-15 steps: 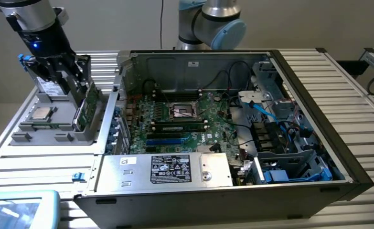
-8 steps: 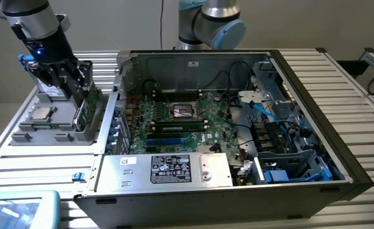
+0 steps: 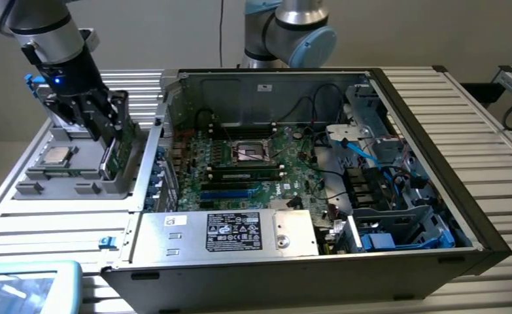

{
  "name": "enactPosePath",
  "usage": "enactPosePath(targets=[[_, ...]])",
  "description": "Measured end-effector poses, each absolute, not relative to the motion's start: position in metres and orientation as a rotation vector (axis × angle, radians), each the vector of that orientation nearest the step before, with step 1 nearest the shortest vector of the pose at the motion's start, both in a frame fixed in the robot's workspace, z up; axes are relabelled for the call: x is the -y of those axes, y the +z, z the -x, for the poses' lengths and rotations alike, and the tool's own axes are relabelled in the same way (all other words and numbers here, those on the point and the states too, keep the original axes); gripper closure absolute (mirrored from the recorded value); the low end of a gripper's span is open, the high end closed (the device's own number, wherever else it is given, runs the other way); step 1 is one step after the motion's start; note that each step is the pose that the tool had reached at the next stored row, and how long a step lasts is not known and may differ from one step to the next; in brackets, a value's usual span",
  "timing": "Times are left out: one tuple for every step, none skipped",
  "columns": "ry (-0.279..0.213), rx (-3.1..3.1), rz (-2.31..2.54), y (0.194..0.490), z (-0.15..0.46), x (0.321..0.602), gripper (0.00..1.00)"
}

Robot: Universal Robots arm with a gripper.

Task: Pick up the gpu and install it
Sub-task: 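Pick up the gpu and move the gpu toward the slot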

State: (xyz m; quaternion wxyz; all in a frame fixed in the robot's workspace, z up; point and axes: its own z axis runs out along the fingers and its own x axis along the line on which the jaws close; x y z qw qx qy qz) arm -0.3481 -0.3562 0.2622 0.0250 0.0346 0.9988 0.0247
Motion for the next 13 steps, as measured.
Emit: enactPosePath(targets=[[0.077, -3.089, -0.107, 0.26, 0.348, 0.356, 0.49], [0.077, -3.089, -0.107, 0.258, 0.348, 0.356, 0.49], [0.077, -3.089, -0.107, 0.257, 0.348, 0.356, 0.49], [0.077, -3.089, -0.107, 0.255, 0.349, 0.356, 0.49], [0.077, -3.089, -0.107, 0.253, 0.349, 0.356, 0.49], [0.077, -3.089, -0.107, 0.251, 0.349, 0.356, 0.49], [0.077, -3.089, -0.107, 0.249, 0.349, 0.356, 0.49], [0.077, -3.089, -0.107, 0.247, 0.349, 0.356, 0.49], [0.077, -3.089, -0.107, 0.246, 0.349, 0.356, 0.49], [0.077, -3.089, -0.107, 0.244, 0.349, 0.356, 0.49], [0.077, -3.089, -0.107, 0.243, 0.349, 0.356, 0.49], [0.077, -3.089, -0.107, 0.242, 0.349, 0.356, 0.49], [0.076, -3.09, -0.107, 0.242, 0.349, 0.356, 0.49]])
